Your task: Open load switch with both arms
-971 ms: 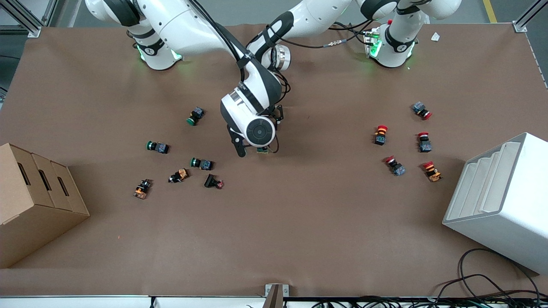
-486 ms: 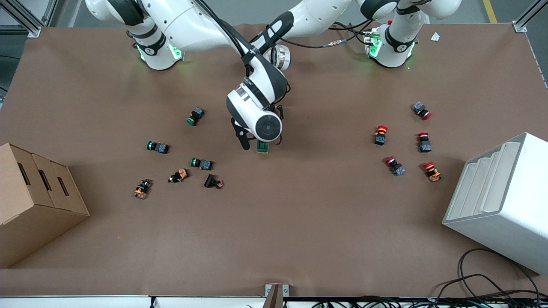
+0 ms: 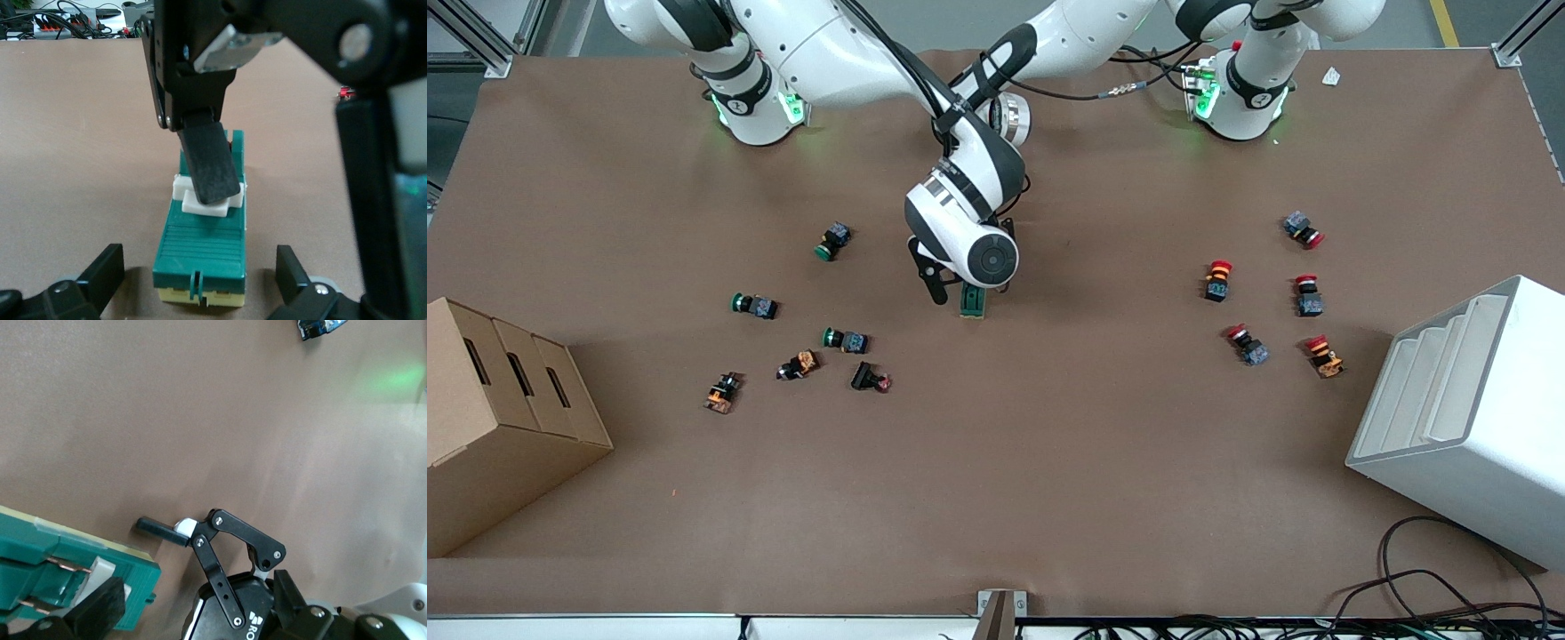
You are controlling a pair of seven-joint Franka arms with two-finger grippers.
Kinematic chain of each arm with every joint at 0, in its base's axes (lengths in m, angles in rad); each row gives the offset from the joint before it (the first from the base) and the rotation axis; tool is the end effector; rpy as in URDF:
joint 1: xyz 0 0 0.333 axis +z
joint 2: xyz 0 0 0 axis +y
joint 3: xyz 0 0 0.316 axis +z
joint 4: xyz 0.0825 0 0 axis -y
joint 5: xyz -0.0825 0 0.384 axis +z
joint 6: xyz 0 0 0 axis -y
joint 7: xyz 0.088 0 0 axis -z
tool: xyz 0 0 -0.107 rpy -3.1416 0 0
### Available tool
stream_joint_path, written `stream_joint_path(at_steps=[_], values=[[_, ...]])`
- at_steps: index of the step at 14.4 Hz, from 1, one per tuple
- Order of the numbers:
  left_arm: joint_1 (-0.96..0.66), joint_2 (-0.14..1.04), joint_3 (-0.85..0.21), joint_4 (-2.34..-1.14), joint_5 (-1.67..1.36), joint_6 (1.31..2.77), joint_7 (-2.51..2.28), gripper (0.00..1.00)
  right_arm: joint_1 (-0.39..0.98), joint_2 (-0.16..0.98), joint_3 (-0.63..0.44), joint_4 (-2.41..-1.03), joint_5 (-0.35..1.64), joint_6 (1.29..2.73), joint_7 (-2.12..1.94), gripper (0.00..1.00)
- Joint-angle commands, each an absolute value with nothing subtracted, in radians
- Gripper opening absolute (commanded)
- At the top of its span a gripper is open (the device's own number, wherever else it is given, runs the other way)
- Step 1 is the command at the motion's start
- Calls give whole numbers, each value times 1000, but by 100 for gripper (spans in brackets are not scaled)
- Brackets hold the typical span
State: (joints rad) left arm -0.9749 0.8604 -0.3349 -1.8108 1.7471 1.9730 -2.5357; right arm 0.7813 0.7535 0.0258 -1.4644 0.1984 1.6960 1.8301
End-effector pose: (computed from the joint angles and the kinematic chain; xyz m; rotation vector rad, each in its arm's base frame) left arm 0.2227 -0.5721 0.0766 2.6996 -0.0145 1.5921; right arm 0.4423 0.4857 0.2067 2.2605 -1.3904 -0.4472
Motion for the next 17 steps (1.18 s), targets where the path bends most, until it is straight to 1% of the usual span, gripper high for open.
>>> stream_joint_path(at_steps=[1, 3, 8, 10, 13, 17], values=[[-979, 900, -327, -1798, 1761, 1987, -2556, 100, 759, 738, 23, -1468, 128, 1709, 1789, 100], [-976, 890, -328, -1798, 1755, 1988, -2556, 100, 720, 730, 21, -1448, 98, 1703, 1677, 100], [-966, 864, -339, -1796, 1717, 2000, -2545, 100, 551, 628, 18, -1460, 97, 1698, 1302, 100], [-947, 818, -341, -1796, 1677, 2054, -2527, 100, 471, 580, 18, -1485, 95, 1698, 1122, 100], [-919, 753, -344, -1793, 1542, 2111, -2398, 100, 335, 499, 18, -1531, 94, 1698, 797, 100], [-879, 678, -347, -1744, 1311, 2146, -2173, 100, 166, 404, 18, -1562, 68, 1686, 386, 100]])
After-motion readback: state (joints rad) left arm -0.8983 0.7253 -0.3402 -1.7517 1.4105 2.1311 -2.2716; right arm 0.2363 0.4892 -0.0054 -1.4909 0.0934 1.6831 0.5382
